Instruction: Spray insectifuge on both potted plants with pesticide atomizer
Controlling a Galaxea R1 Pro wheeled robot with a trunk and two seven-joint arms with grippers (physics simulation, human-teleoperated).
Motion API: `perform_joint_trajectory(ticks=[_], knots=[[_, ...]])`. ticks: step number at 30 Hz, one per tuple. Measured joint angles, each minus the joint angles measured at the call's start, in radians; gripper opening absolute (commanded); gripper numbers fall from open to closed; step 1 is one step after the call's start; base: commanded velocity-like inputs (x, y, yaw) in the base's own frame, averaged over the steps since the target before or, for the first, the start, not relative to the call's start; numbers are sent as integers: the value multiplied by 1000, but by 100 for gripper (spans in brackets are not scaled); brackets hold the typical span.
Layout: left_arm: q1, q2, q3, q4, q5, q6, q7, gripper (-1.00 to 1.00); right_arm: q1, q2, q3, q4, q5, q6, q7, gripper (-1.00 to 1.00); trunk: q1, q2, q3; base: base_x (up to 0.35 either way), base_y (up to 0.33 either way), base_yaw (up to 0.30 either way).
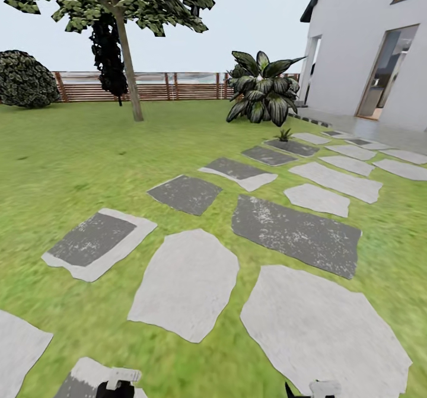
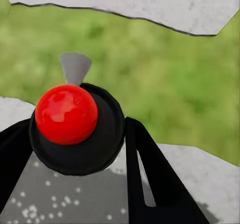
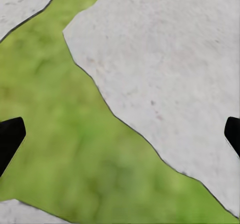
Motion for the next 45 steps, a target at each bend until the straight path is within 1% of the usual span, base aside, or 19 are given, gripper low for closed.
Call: perform_joint_trajectory(ticks=[45], knots=[[0,-1,0,0,-1,0,0,-100,0,0,0,0,0,0,0,100,0,0,0,338,0,0]])
